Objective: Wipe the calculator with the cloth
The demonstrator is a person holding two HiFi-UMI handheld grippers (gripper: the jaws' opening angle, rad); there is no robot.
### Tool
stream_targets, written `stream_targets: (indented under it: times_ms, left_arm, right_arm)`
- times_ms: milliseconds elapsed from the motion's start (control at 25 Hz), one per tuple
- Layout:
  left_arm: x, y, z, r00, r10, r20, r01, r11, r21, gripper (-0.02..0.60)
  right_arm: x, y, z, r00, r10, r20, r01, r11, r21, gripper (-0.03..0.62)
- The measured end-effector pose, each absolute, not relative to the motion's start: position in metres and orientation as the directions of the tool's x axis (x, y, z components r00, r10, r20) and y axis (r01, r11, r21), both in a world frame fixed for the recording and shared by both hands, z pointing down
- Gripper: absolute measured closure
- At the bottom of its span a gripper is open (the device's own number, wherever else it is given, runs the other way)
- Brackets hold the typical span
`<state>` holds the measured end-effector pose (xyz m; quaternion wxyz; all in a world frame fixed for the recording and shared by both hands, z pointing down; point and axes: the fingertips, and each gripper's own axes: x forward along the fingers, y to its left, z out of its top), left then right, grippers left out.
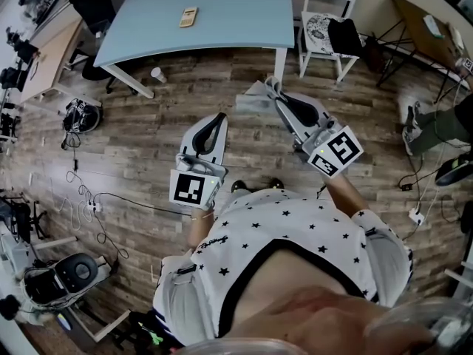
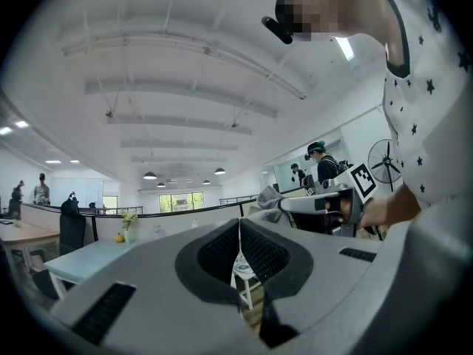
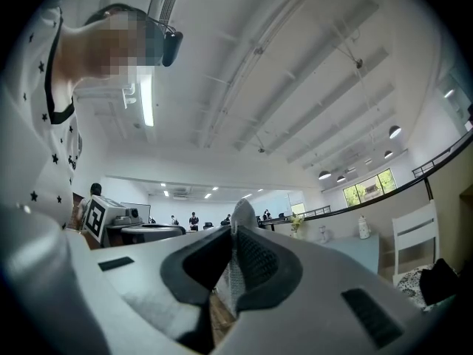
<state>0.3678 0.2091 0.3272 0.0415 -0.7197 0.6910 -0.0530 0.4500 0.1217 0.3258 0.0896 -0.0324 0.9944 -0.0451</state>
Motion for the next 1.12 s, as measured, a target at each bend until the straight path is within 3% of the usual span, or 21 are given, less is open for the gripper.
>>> stream_targets:
  times_ms: [640,1120]
  left_arm:
    - [0.376,0.206,0.344,0.024,-0.999,0.028,-0.995,-0.027,-0.100,0.551]
    - [0.299,0.174,0.346,0.053,-0.998,0.019,-0.993,-0.055,-0.107,0.551]
  right_arm:
    - [0.456,0.122,0.337,-0.984,-0.042,-0.173,-0.019,0.991,-0.129,0.572]
    - [0.386,0.095,0.339,-0.983,-0.075,-0.168,-0.052,0.990,-0.132,0.572]
